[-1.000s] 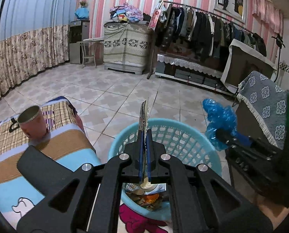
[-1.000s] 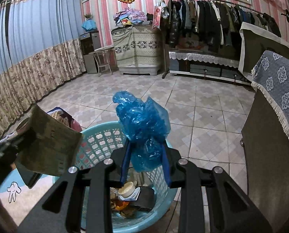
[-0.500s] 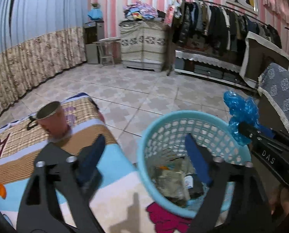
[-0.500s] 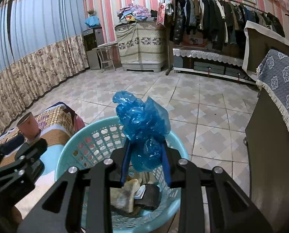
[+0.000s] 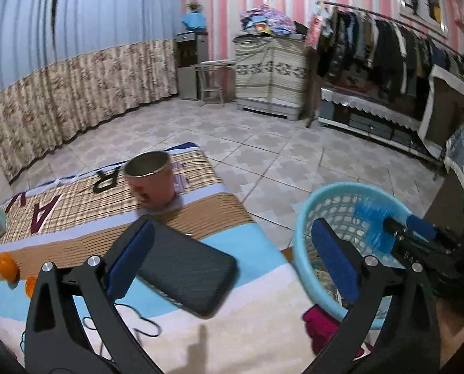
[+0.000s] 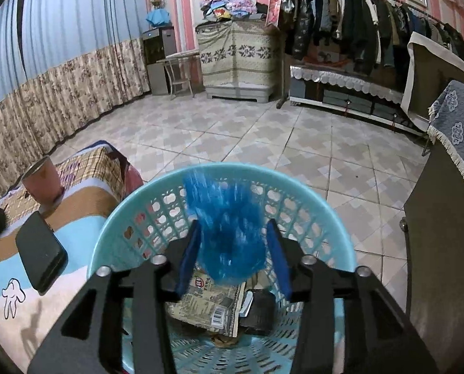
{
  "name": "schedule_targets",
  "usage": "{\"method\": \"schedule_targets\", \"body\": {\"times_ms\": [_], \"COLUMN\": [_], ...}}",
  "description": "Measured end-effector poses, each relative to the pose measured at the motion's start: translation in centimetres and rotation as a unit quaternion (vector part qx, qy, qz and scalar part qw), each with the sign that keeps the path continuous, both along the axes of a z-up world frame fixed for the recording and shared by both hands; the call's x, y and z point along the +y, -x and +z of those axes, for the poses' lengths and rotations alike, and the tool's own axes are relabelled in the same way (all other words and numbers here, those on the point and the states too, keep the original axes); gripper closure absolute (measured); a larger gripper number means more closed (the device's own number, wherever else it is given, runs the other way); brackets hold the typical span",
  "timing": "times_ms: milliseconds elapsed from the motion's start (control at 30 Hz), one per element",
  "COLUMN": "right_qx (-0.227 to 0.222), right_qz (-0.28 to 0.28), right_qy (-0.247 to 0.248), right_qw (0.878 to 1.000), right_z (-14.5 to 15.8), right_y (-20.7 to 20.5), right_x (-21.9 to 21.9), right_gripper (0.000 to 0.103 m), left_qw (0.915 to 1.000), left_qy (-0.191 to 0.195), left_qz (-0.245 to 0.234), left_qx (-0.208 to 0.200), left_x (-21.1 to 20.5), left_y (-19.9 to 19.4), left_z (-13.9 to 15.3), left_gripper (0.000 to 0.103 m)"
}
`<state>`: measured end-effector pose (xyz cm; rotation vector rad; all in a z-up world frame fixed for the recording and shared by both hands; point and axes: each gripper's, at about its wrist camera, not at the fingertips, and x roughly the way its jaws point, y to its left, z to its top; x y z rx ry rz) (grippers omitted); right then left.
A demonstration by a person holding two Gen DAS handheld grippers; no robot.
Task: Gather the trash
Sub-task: 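Open both tools to drop the snack bag and blue bag into the basket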
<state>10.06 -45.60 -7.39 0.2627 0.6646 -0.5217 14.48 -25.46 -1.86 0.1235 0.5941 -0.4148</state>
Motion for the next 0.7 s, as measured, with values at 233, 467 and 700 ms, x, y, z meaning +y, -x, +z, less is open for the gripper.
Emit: {"method": "schedule_targets", "body": {"times_ms": [233, 467, 700], "right_qx": [0.028, 0.006, -0.011], "right_qz": [-0.005, -0.022, 0.023], "right_qy": [-0.011, 0.0, 0.027], "right_qw": [1.0, 1.0, 0.999], "right_z": [-1.5, -0.1, 2.0], "right_y": [-1.0, -0.7, -1.6], "right_x": [0.0, 1.1, 5.5], "right_gripper": [0.022, 0.006, 0.005], "left_qw": [0.9985, 0.9971, 0.9938], "left_qy": [0.031, 0.015, 0.005], "left_qz": [0.044, 0.074, 0.111], "left_qx": [0.01, -0.006, -0.01], "left_x": [4.7, 8.7, 14.7], "left_y": [-1.5, -1.3, -1.3], "left_z": [1.0, 2.1, 2.5], "left_gripper": [0.006, 0.006, 0.005]}}
